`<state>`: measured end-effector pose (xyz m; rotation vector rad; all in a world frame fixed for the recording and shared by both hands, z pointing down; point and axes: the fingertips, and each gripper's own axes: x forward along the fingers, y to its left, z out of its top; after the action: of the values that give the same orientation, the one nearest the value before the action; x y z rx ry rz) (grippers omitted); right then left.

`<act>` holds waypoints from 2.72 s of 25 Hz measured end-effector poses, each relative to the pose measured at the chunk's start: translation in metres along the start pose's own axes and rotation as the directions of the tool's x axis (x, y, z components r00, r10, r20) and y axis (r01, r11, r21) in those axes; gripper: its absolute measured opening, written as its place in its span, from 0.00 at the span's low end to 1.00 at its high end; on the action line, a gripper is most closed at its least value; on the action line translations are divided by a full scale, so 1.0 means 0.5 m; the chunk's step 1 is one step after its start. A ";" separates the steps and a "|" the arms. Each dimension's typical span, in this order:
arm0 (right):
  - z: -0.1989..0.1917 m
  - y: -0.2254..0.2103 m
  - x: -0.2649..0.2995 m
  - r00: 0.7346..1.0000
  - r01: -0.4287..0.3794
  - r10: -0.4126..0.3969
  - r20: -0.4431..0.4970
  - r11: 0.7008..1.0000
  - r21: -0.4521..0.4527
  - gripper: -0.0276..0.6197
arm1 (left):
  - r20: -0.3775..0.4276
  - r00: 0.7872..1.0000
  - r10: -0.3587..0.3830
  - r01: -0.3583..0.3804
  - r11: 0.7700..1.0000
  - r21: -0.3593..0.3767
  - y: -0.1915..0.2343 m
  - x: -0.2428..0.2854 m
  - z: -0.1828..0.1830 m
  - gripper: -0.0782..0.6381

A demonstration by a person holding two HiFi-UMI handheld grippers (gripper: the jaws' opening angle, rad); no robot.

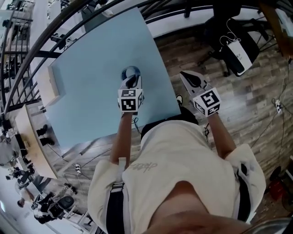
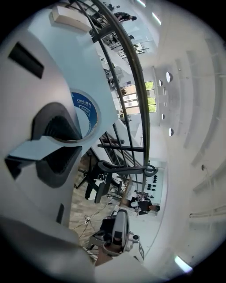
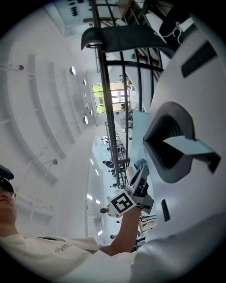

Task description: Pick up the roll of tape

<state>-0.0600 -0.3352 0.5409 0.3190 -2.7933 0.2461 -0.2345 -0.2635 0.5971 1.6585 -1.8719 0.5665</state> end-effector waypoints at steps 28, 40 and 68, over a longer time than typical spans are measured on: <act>0.284 0.151 0.014 0.973 -0.020 0.077 0.218 0.967 -0.252 0.05 | 0.411 0.909 0.066 -0.088 0.995 0.036 0.058 -0.335 0.228 0.19; 0.388 0.133 0.015 0.963 0.039 0.044 0.268 0.954 -0.297 0.05 | 0.507 0.859 0.075 -0.105 0.994 0.031 0.095 -0.371 0.314 0.19; 0.375 0.126 0.005 0.958 0.040 0.035 0.284 0.967 -0.252 0.05 | 0.529 0.843 0.097 -0.109 0.994 -0.009 0.108 -0.359 0.323 0.19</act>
<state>-0.1322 -0.3135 0.3581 0.3167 -3.0619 -0.1775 -0.2974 -0.2268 0.3607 1.8702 -2.3603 0.1671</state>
